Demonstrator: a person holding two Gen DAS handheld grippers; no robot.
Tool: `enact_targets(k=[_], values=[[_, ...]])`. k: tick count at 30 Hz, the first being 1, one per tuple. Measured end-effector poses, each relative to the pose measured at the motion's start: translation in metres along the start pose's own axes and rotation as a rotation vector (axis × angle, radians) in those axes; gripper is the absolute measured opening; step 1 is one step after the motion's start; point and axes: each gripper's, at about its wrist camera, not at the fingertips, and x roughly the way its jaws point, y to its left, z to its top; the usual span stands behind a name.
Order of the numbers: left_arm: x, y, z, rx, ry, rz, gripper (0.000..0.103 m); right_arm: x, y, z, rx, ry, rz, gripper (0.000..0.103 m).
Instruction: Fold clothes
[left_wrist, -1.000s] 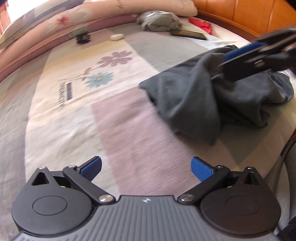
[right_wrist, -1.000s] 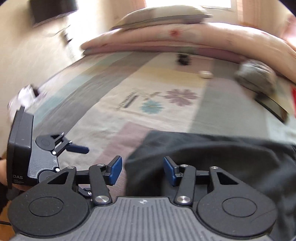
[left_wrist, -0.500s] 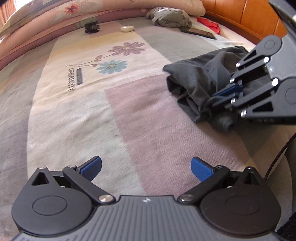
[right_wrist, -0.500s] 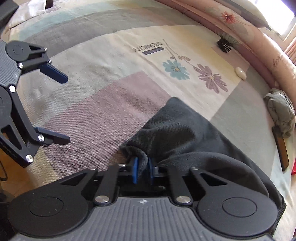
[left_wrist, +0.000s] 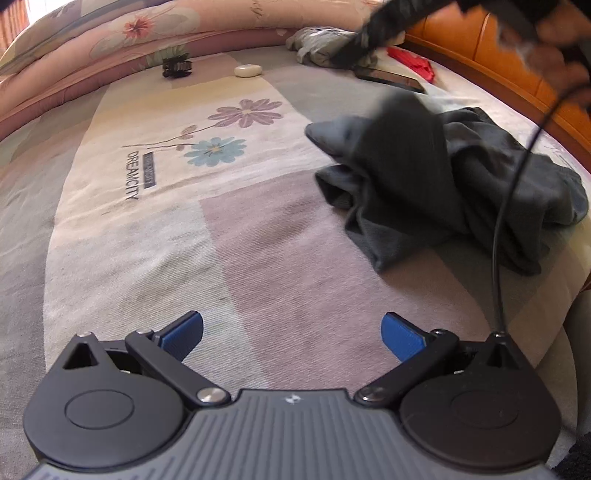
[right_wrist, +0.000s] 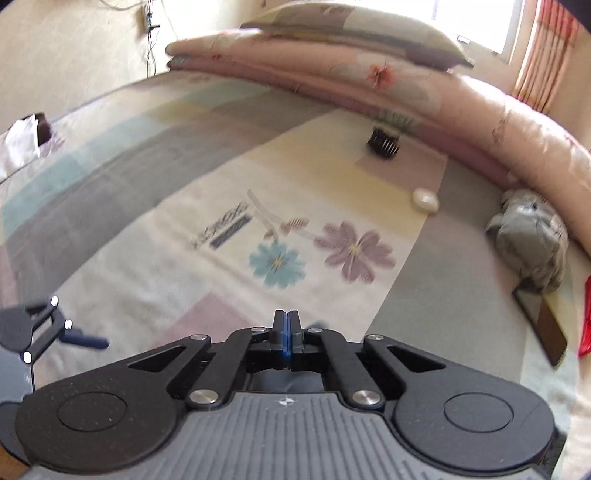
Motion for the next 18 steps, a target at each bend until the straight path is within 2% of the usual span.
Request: enact_targets(k=[3, 7, 10, 11, 12, 16, 18], values=[[0.004, 0.004, 0.002, -0.009, 0.0, -0.001, 0.102, -0.01, -0.014, 0.009, 0.012, -0.03, -0.03, 0.001], [0.009, 0.005, 0.007, -0.008, -0.003, -0.009, 0.102, -0.01, -0.02, -0.006, 0.031, 0.028, 0.019, 0.004], [0.013, 0.003, 0.006, -0.004, 0.0, -0.02, 0.102, -0.002, -0.005, -0.031, 0.01, 0.072, 0.022, 0.024], [0.014, 0.003, 0.006, -0.002, 0.004, -0.024, 0.102, 0.0, 0.0, -0.04, 0.003, 0.087, 0.023, 0.036], [0.015, 0.002, 0.005, -0.001, 0.007, -0.028, 0.102, 0.003, 0.005, -0.049, -0.004, 0.102, 0.024, 0.044], [0.019, 0.002, 0.0, 0.001, 0.024, -0.031, 0.102, 0.013, 0.025, -0.083, -0.031, 0.161, 0.028, 0.045], [0.019, 0.002, -0.001, 0.002, 0.029, -0.028, 0.102, 0.018, 0.035, -0.1, -0.045, 0.19, 0.03, 0.055]])
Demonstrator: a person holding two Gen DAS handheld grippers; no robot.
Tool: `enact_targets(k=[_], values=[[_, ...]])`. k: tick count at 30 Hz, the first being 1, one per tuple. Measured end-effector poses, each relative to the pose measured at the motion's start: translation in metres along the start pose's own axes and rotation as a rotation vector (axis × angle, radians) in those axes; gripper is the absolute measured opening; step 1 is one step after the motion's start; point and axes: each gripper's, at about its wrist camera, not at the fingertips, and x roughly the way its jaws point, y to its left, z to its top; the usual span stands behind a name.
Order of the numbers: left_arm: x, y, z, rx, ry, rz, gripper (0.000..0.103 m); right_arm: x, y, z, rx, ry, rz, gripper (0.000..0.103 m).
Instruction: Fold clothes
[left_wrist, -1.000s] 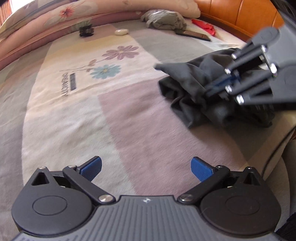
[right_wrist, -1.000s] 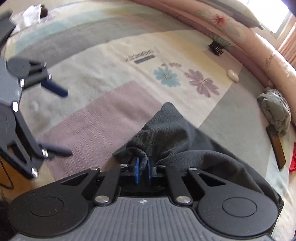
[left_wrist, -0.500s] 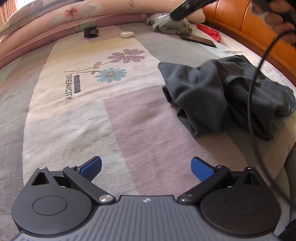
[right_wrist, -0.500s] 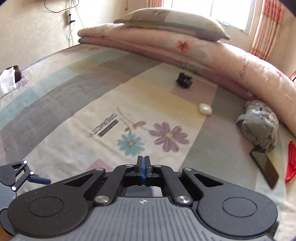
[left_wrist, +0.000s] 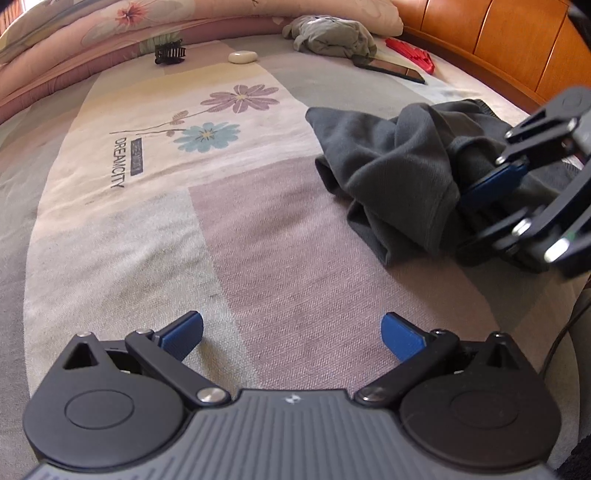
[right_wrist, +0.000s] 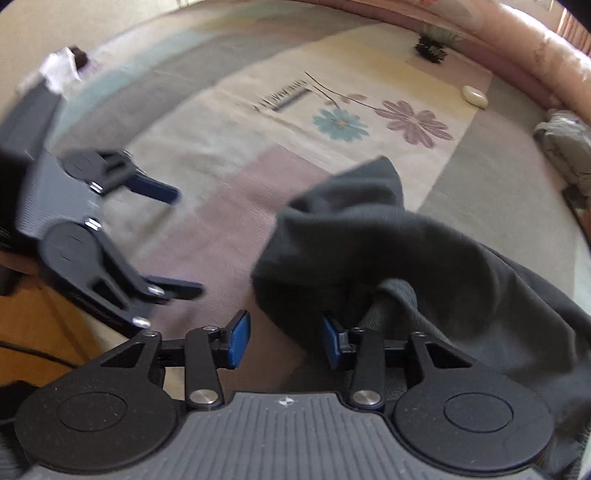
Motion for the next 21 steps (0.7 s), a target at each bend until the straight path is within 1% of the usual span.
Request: enact_targets(k=[1, 3, 5, 6, 7, 8, 10, 12, 14, 19, 21], values=[[-0.001, 0.0, 0.0, 0.001, -0.001, 0.002, 0.102, 0.004, 0.005, -0.008, -0.007, 0.015, 0.001, 0.057], [-0.004, 0.001, -0.001, -0.001, -0.006, 0.006, 0.102, 0.012, 0.015, -0.021, -0.02, 0.039, 0.0, 0.059], [-0.009, 0.004, -0.003, -0.008, -0.012, 0.013, 0.102, 0.012, 0.018, -0.02, -0.035, 0.022, -0.021, 0.058], [-0.011, 0.005, -0.004, -0.012, -0.014, 0.017, 0.102, 0.012, 0.02, -0.02, -0.042, 0.014, -0.031, 0.055], [-0.014, 0.008, -0.005, -0.017, -0.014, 0.023, 0.102, 0.012, 0.022, -0.019, -0.05, 0.005, -0.041, 0.045], [-0.015, 0.01, -0.007, -0.023, -0.013, 0.028, 0.102, 0.013, 0.024, -0.018, -0.057, -0.004, -0.051, 0.01], [-0.017, 0.015, -0.01, -0.034, -0.01, 0.039, 0.102, 0.012, 0.026, -0.016, -0.067, -0.022, -0.066, 0.008], [-0.018, 0.02, -0.013, -0.047, -0.007, 0.049, 0.102, 0.004, 0.02, -0.008, -0.034, -0.047, -0.036, 0.008], [-0.018, 0.023, -0.015, -0.057, -0.005, 0.056, 0.102, -0.001, 0.014, 0.004, 0.036, -0.066, 0.026, 0.008], [-0.024, 0.027, -0.018, -0.068, -0.013, 0.069, 0.102, -0.008, 0.01, 0.049, 0.129, -0.15, 0.179, 0.008], [-0.028, 0.03, -0.019, -0.073, -0.017, 0.086, 0.102, -0.009, 0.01, 0.07, 0.148, -0.188, 0.219, 0.008]])
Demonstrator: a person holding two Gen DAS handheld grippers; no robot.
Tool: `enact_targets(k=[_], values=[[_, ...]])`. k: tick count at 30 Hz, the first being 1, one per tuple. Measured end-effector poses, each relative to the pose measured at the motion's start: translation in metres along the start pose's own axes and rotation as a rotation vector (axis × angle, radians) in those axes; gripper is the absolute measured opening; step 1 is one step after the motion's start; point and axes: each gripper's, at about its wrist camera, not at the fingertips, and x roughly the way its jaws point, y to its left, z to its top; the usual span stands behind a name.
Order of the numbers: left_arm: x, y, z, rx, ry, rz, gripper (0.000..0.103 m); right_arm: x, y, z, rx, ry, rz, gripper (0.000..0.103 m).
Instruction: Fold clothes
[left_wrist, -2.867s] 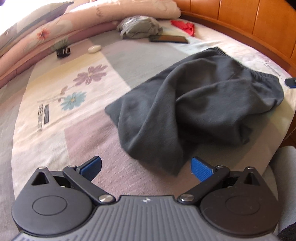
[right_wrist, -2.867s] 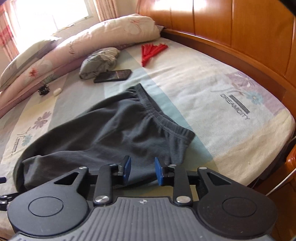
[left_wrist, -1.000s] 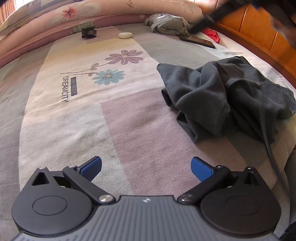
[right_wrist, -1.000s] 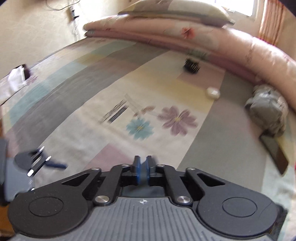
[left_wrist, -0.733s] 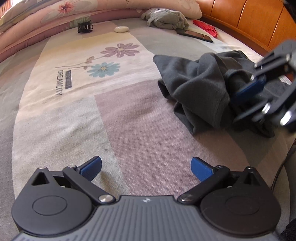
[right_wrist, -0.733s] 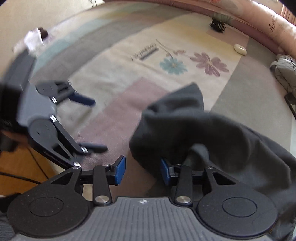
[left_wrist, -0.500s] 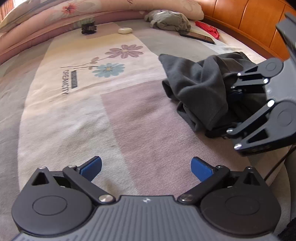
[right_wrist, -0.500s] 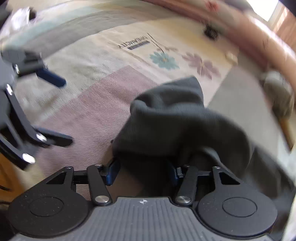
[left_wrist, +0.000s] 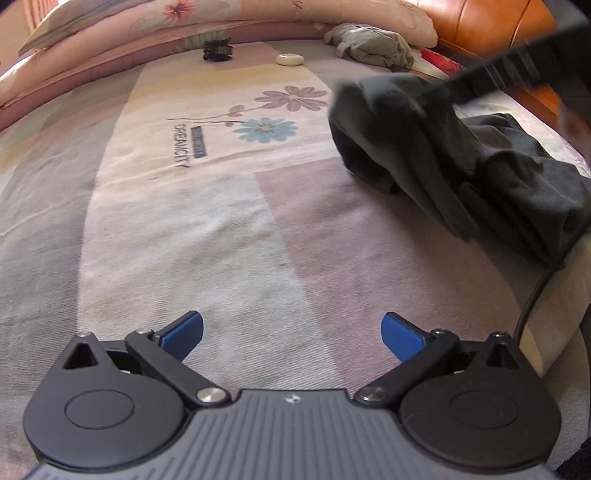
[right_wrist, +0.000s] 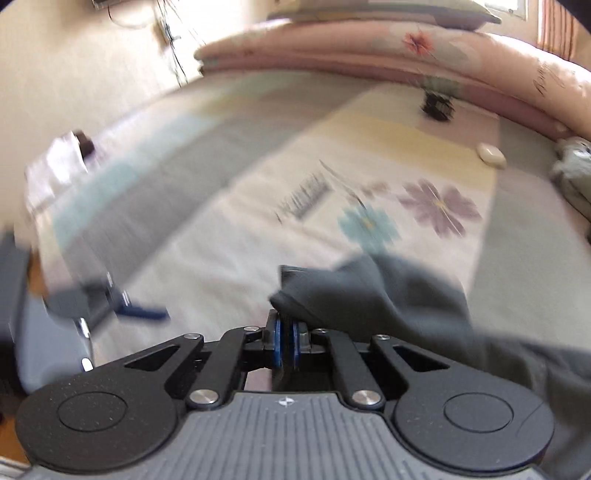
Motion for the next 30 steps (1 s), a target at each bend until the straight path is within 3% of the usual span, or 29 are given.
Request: enact_targets(k=[3, 5, 7, 14, 16, 21, 27, 30], values=[[-0.005, 0.007, 0.0, -0.017, -0.009, 0.021, 0.102, 0.004, -0.002, 0.021, 0.04, -0.045, 0.071, 0.01], [-0.008, 0.012, 0.001, -0.029, -0.013, 0.03, 0.102, 0.007, -0.007, 0.02, 0.069, -0.022, 0.1, 0.017], [-0.009, 0.013, 0.002, -0.03, -0.018, 0.031, 0.102, 0.009, -0.013, 0.017, 0.094, 0.001, 0.124, 0.018], [0.003, 0.004, 0.01, -0.007, -0.038, -0.032, 0.102, -0.022, -0.027, -0.044, 0.091, 0.063, 0.039, 0.032], [0.011, 0.0, 0.014, -0.009, -0.045, -0.063, 0.102, -0.029, -0.031, -0.054, 0.114, 0.05, 0.027, 0.033], [0.032, -0.004, 0.025, -0.012, -0.088, -0.058, 0.102, -0.049, -0.039, -0.079, 0.172, 0.018, -0.004, 0.034], [0.05, 0.008, 0.042, -0.099, -0.132, 0.052, 0.101, -0.072, -0.049, -0.11, 0.241, -0.02, -0.04, 0.039], [0.058, 0.011, 0.049, -0.084, -0.115, 0.133, 0.103, -0.081, -0.053, -0.12, 0.262, -0.038, -0.057, 0.04]])
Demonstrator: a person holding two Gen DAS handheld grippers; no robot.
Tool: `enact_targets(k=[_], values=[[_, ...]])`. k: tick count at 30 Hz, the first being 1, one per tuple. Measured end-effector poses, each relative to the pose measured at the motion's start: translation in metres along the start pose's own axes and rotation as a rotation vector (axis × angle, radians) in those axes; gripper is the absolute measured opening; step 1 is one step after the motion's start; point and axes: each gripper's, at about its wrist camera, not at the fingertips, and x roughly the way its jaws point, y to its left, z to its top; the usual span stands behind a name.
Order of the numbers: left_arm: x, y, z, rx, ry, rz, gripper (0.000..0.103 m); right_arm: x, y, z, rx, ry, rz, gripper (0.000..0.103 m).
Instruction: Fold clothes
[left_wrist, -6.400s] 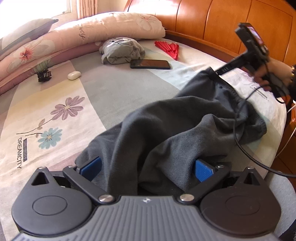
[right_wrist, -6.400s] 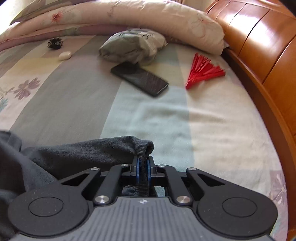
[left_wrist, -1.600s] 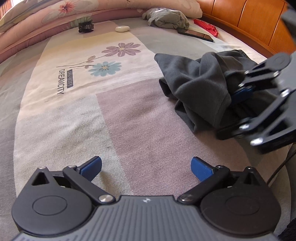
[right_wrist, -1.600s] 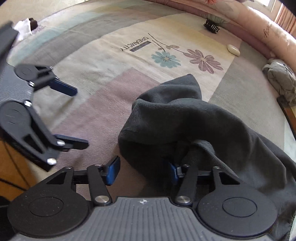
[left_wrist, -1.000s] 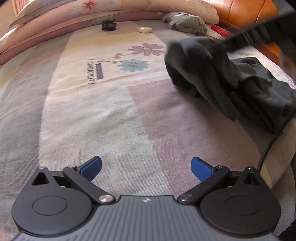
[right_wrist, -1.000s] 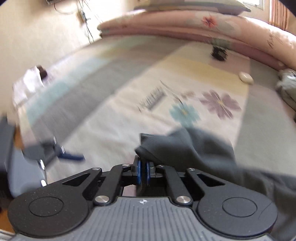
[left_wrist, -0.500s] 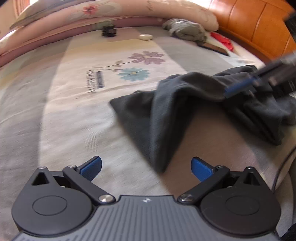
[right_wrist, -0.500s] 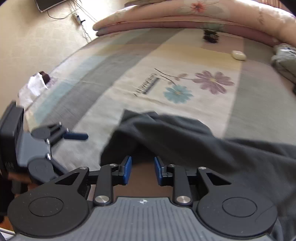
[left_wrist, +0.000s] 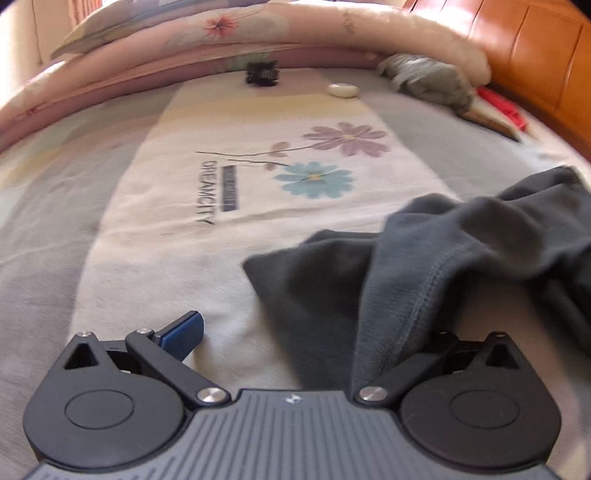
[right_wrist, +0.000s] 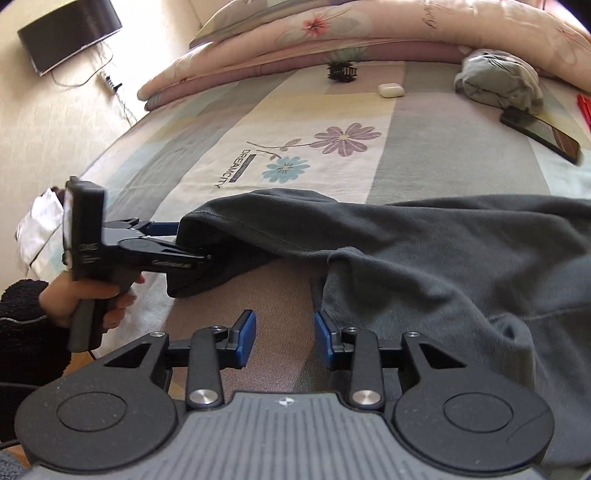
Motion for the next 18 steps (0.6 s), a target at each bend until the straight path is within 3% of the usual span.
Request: enact_targets(k=[4, 10, 18], values=[[-0.002, 0.012, 0.021, 0.025, -0.053, 0.112, 0.103, -0.005, -0.002, -0.002, 0.002, -0.022, -0.018, 0.041], [0.001, 0.032, 0.068, 0.032, -0.128, 0.216, 0.103, -0.013, -0.006, -0.006, 0.015, -0.056, -0.039, 0.044], [-0.011, 0.022, 0.143, 0.105, -0.291, 0.274, 0.103, -0.025, -0.02, -0.009, 0.045, -0.09, -0.079, 0.046]])
